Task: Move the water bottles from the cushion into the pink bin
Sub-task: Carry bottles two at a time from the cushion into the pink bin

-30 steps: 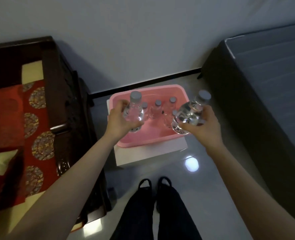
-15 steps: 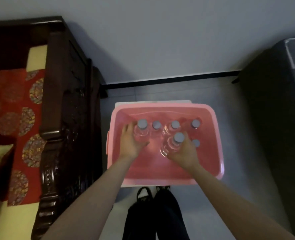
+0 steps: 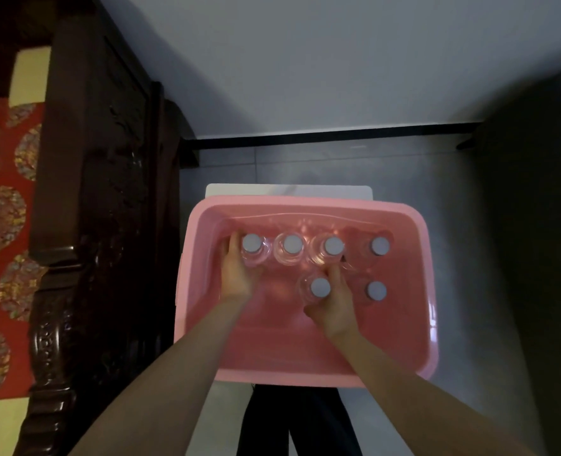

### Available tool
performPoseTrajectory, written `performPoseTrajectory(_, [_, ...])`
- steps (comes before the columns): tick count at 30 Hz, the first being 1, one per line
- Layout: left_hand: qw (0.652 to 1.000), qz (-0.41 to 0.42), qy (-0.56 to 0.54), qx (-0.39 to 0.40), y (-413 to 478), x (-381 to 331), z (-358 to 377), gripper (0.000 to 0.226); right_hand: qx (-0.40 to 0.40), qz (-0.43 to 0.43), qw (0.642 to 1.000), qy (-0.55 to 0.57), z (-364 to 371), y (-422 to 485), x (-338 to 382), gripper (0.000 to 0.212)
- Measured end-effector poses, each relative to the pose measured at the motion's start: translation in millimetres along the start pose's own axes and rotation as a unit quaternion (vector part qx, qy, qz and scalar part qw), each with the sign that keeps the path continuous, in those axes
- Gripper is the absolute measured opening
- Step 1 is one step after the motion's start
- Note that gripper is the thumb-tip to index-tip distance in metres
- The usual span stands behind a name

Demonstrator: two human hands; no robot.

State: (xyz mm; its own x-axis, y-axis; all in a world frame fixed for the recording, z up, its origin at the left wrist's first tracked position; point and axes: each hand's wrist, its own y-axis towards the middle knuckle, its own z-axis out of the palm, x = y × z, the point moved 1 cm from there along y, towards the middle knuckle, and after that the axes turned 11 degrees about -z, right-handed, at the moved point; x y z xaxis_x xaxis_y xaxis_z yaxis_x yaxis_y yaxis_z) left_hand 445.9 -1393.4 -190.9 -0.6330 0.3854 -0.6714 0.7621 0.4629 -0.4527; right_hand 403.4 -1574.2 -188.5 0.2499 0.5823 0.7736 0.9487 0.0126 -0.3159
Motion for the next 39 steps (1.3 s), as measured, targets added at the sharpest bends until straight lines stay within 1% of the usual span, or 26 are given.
performPoseTrajectory(4, [1.000,0.009,-0.026,-0.004,6,0,3,0.061,-0.001,0.000,1.000,0.010,2,2,1,0.064])
performPoseTrajectory(7, [1.000,0.008,-0.027,0.005,6,4,4,0.065,0.000,-0.006,1.000,0.016,1,2,0,0.063])
performPoseTrajectory(11, [1.000,-0.001,-0.008,0.031,8,-2,-2,0.075,0.025,-0.010,1.000,0.016,-1,1,0,0.071])
performPoseTrajectory(13, [0.999,0.017,0.003,0.041,7,-10,-11,0.079,0.033,-0.014,0.999,0.014,-5,-2,5,0.075])
performPoseTrajectory(15, [0.997,0.058,0.007,0.045,4,-18,-23,0.073,0.017,-0.022,1.000,-0.011,-15,-9,15,0.074])
performPoseTrajectory(16, [0.995,0.085,0.003,0.056,2,-23,-31,0.067,0.007,-0.036,0.998,-0.050,-21,-13,21,0.069])
performPoseTrajectory(17, [0.991,0.112,0.002,0.071,0,-27,-38,0.060,0.002,-0.071,0.992,-0.102,-27,-18,27,0.060])
performPoseTrajectory(19, [0.984,0.152,0.031,0.087,-2,-32,-48,0.045,0.019,-0.170,0.968,-0.184,-37,-23,37,0.044])
performPoseTrajectory(20, [0.981,0.165,0.055,0.088,-2,-34,-51,0.038,0.038,-0.206,0.956,-0.206,-38,-22,39,0.040])
performPoseTrajectory(22, [0.977,0.177,0.086,0.087,-1,-39,-53,0.032,0.068,-0.233,0.943,-0.230,-41,-13,40,0.032])
performPoseTrajectory(24, [0.975,0.179,0.104,0.085,-2,-44,-53,0.029,0.070,-0.234,0.941,-0.232,-45,-4,44,0.027])
performPoseTrajectory(28, [0.971,0.188,0.131,0.074,-3,-47,-54,0.026,0.071,-0.239,0.938,-0.242,-58,-2,43,0.025])
performPoseTrajectory(33, [0.968,0.194,0.144,0.067,-3,-45,-53,0.024,0.089,-0.246,0.918,-0.296,-57,-7,28,0.032])
performPoseTrajectory(36, [0.966,0.191,0.160,0.070,-3,-45,-52,0.026,0.113,-0.243,0.907,-0.324,-59,-5,40,0.033])
performPoseTrajectory(38, [0.963,0.185,0.181,0.078,-6,-49,-55,0.032,0.140,-0.221,0.914,-0.310,-66,-5,53,0.037])
performPoseTrajectory(39, [0.961,0.181,0.191,0.084,-7,-53,-57,0.038,0.131,-0.212,0.924,-0.290,-72,-4,60,0.038])
